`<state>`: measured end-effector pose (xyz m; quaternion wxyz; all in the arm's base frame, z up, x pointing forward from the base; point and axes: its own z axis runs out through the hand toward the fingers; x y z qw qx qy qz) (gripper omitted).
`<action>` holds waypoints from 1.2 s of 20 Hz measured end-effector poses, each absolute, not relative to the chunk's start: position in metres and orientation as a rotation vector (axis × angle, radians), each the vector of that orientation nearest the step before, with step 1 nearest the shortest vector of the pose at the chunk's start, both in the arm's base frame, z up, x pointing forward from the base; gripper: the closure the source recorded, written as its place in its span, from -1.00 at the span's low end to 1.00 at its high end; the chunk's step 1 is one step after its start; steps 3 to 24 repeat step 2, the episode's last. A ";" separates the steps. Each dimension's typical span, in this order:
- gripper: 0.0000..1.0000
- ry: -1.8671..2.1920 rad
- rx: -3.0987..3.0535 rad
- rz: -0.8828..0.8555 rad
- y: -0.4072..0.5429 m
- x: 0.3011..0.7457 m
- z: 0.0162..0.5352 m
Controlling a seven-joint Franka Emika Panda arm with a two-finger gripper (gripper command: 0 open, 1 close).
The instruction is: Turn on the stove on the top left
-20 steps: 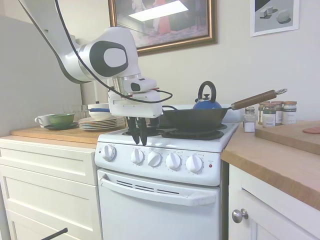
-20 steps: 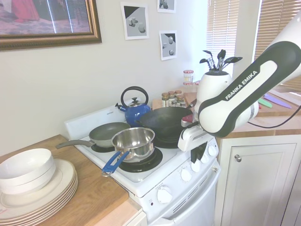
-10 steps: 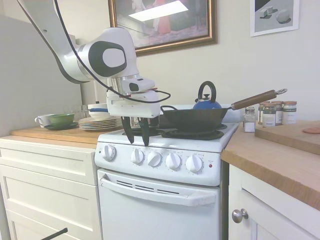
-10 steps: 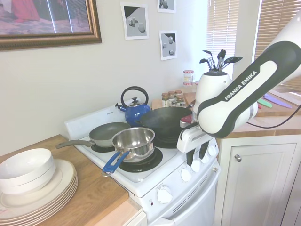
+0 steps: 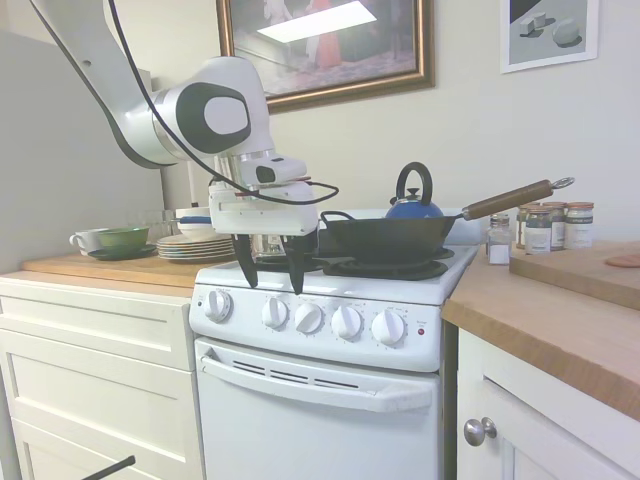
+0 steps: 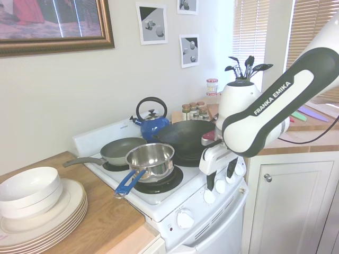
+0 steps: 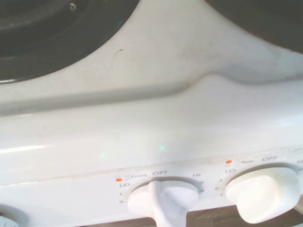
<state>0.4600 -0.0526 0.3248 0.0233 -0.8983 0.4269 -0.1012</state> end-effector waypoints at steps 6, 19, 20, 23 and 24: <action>-1.00 1.322 -2.782 -0.310 -0.053 0.459 0.324; -1.00 1.322 -2.782 -0.310 -0.053 0.459 0.324; -1.00 1.322 -2.782 -0.310 -0.053 0.459 0.324; -1.00 1.322 -2.782 -0.310 -0.053 0.459 0.324; -1.00 1.322 -2.782 -0.310 -0.053 0.459 0.324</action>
